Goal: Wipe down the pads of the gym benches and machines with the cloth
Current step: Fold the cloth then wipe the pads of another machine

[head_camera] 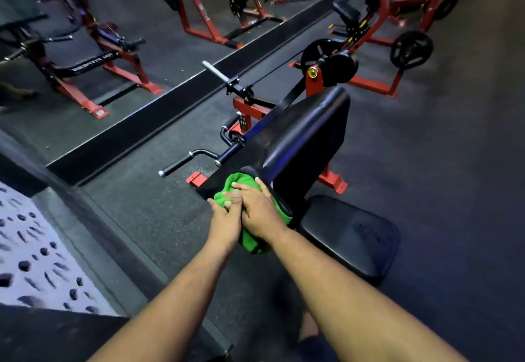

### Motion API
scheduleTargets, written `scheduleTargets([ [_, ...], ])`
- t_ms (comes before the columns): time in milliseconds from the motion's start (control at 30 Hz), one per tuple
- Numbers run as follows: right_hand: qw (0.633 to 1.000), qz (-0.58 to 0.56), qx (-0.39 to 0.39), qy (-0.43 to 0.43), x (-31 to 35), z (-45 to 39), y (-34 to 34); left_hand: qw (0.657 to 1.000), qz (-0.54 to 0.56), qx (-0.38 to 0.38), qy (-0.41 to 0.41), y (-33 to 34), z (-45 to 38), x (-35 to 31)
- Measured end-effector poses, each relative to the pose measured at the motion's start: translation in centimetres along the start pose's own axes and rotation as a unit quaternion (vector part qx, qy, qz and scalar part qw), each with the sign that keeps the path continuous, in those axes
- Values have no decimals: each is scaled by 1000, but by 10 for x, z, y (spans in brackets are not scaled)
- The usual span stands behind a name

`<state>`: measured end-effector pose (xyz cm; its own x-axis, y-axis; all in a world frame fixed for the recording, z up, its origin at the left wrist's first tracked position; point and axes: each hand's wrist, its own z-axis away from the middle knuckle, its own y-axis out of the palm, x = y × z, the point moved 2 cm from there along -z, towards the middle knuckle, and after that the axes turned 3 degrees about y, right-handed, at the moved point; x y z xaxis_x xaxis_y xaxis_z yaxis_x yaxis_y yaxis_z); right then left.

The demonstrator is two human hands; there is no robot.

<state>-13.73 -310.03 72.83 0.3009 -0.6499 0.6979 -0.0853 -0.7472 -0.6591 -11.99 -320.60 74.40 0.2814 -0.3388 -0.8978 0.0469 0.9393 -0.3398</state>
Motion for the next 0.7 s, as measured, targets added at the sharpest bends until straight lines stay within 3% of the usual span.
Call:
scheduleTargets([
  [100,999,-17,27,40,5,19,-11,995,104,1,1,1,15,5],
  [233,995,-87,33,29,4,52,-45,971,235,30,25,5,43,-13],
  [333,989,-133,-7,57,-8,78,-83,971,236,37,19,15,66,-25],
  [433,981,-105,-19,161,-38,100,-117,963,254,81,26,36,82,-34],
  [567,938,-250,22,238,-70,135,-160,947,303,96,36,85,103,-53],
  [700,891,-375,-26,255,-105,167,-200,925,369,84,31,140,128,-62],
])
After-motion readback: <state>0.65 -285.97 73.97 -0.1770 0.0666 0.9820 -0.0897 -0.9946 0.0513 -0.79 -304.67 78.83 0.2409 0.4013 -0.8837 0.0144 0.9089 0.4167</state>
